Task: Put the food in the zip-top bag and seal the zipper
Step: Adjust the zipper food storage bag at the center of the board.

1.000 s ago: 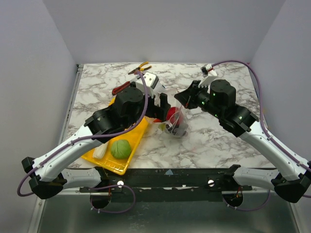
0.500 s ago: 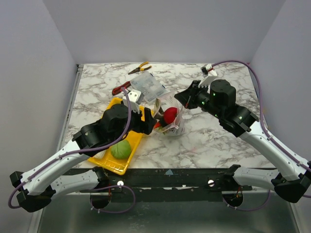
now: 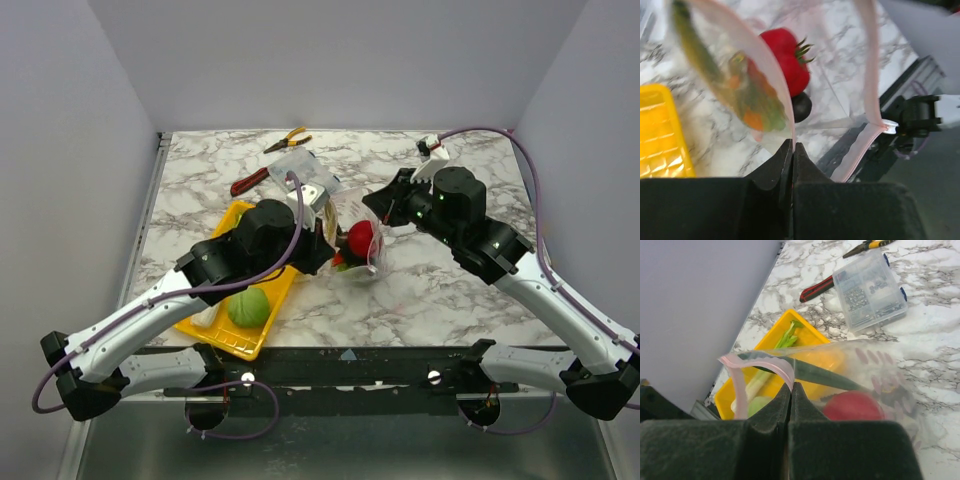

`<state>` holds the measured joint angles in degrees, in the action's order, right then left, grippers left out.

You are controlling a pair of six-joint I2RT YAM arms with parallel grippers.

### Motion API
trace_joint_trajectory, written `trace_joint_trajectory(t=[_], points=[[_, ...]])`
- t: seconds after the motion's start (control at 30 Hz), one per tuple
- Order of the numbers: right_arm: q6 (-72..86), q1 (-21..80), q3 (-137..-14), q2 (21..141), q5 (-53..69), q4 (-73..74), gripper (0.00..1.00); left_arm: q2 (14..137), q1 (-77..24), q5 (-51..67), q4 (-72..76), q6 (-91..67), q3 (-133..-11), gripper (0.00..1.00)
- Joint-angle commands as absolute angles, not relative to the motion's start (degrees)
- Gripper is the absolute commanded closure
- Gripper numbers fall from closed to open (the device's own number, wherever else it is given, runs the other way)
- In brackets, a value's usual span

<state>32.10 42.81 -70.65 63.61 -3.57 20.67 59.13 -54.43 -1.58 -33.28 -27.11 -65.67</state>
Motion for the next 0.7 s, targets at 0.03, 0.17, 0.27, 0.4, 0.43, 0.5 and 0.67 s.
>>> trace_joint_trajectory(t=[0.03, 0.17, 0.27, 0.4, 0.43, 0.5, 0.67], points=[[31.12, 43.00, -71.97, 63.43, -7.41, 22.86, 0.99, 61.05, -54.08, 9.71, -25.32, -29.33, -74.00, 1.00], [30.99, 42.98, -71.66, 62.91, -7.80, 22.62, 0.99, 61.37, -52.68, 8.42, -21.86, -32.89, -71.94, 1.00], [30.70, 43.01, -71.33, 62.53, -8.68, 22.68, 0.99, 61.96, -49.71, 8.85, -24.23, -36.42, -69.79, 1.00], [30.05, 43.00, -70.60, 62.50, -10.83, 22.92, 0.99, 59.84, -45.97, 11.59, -23.56, -38.81, -64.52, 1.00], [29.83, 43.00, -70.45, 62.65, -11.35, 22.90, 0.99, 59.02, -45.40, 11.83, -23.48, -39.09, -63.45, 1.00], [29.48, 43.01, -70.41, 63.10, -12.01, 22.95, 0.99, 57.67, -44.40, 12.36, -23.29, -39.37, -61.86, 1.00], [28.09, 43.00, -69.94, 63.82, -13.10, 22.65, 0.99, 55.03, -42.73, 15.22, -22.44, -38.08, -59.31, 0.89]])
